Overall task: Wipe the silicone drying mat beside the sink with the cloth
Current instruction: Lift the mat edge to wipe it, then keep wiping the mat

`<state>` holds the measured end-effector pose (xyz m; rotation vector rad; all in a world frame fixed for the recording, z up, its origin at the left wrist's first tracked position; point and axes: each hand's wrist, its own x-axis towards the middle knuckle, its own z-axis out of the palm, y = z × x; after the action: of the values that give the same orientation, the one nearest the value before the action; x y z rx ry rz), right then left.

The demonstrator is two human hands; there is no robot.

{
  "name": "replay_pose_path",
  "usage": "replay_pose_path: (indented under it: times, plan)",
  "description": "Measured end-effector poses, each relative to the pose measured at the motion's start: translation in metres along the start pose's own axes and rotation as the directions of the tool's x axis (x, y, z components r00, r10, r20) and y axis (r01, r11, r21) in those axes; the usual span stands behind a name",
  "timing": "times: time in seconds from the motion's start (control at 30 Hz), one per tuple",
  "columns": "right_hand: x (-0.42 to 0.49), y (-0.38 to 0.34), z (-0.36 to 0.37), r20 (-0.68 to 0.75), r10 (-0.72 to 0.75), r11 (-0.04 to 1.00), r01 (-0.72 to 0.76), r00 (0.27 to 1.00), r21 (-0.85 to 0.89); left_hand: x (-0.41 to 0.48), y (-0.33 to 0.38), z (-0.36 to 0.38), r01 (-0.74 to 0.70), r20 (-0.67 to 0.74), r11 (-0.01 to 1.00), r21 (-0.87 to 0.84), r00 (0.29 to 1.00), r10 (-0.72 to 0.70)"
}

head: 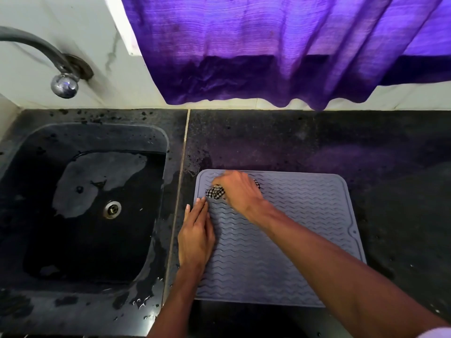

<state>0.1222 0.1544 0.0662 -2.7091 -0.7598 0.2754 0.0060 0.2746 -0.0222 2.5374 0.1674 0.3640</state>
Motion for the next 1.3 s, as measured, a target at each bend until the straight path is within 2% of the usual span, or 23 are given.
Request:
replay_pose_path:
  times: [0.13,0.23,0.37,0.47,0.53,0.6,0.67,0.8,1.03,1.3]
  plan:
    - [-0.023,-0.013,0.014,-0.039,0.025,0.999,-0.025,0.999,-0.022,-0.013,-0.004,-0.001,0.032,-0.015,0.999,0.01,0.999,-0.032]
    - [-0.04,-0.018,0.027,-0.055,0.048,0.999,-0.048,0.997,-0.012,-0.021,-0.007,-0.002,-0.018,-0.025,0.999,0.043,0.999,0.019]
    - [-0.028,-0.021,0.015,-0.001,0.045,0.998,-0.045,0.999,-0.033,-0.019,-0.007,-0.001,-0.019,-0.043,0.999,0.032,0.999,0.02]
    - [-0.006,-0.023,0.003,-0.051,0.05,0.998,-0.051,0.997,-0.03,-0.021,-0.007,0.0,-0.026,-0.041,0.999,0.026,0.999,0.027]
    - [0.008,-0.029,0.003,-0.08,0.028,0.999,-0.029,0.996,-0.017,-0.021,-0.007,0.0,-0.022,-0.047,1.0,0.021,0.999,0.023]
    - [0.015,-0.035,0.007,-0.032,-0.003,1.0,0.002,0.999,-0.018,-0.02,-0.008,0.001,-0.025,-0.053,1.0,0.015,0.998,0.026]
    - [0.013,-0.037,0.016,0.027,-0.059,0.995,0.061,0.998,-0.084,-0.02,-0.008,0.001,-0.036,-0.056,0.999,0.015,0.998,0.037]
    - [0.012,-0.034,0.022,0.009,-0.104,0.98,0.104,0.994,-0.17,-0.02,-0.007,0.001,-0.042,-0.06,0.999,0.019,0.997,0.043]
    - [0.047,-0.036,0.004,-0.097,-0.006,0.976,-0.016,0.995,-0.218,-0.019,-0.007,0.001,-0.059,-0.055,0.998,0.039,0.997,0.061]
    - [0.038,-0.036,0.008,0.063,-0.033,0.985,0.043,0.997,-0.165,-0.018,-0.005,-0.001,-0.043,-0.091,0.998,0.056,0.995,0.048]
